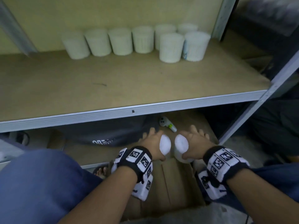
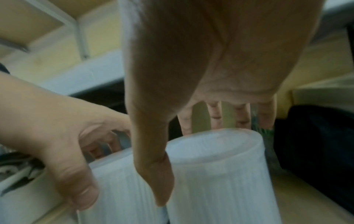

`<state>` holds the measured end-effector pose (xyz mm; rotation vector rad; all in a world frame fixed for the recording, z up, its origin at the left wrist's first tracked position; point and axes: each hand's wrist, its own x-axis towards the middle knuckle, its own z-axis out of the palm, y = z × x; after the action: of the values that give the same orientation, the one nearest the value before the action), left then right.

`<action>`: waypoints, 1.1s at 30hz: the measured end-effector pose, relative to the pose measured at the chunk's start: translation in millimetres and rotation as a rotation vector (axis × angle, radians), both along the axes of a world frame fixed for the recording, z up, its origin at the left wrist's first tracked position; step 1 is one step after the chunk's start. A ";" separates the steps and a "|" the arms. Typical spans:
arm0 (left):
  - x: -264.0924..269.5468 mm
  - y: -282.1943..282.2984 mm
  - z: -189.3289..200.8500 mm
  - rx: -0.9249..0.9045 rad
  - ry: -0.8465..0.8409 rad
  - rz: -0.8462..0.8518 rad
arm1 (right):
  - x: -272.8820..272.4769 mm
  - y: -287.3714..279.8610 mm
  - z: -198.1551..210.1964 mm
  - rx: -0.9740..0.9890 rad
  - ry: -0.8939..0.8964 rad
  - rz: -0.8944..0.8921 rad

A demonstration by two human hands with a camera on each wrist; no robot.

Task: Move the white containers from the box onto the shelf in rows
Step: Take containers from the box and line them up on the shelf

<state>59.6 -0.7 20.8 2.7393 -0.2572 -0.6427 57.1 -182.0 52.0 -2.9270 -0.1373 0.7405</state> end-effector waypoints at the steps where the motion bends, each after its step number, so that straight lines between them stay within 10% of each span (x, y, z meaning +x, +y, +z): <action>1: -2.6 2.9 16.2 0.000 -0.025 -0.007 | -3.7 -0.2 15.3 0.013 -0.038 0.006; 17: -35.5 52.8 200.4 -0.223 -0.347 0.096 | -27.5 21.3 168.5 0.364 -0.477 0.107; 33: 19.3 89.2 183.5 -0.212 -0.519 0.239 | 49.3 74.8 156.8 0.458 -0.598 0.057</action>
<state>78.9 88.5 204.3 2.6225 -0.0998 0.1585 106.3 -107.2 208.8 -2.5997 -0.3841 -0.1730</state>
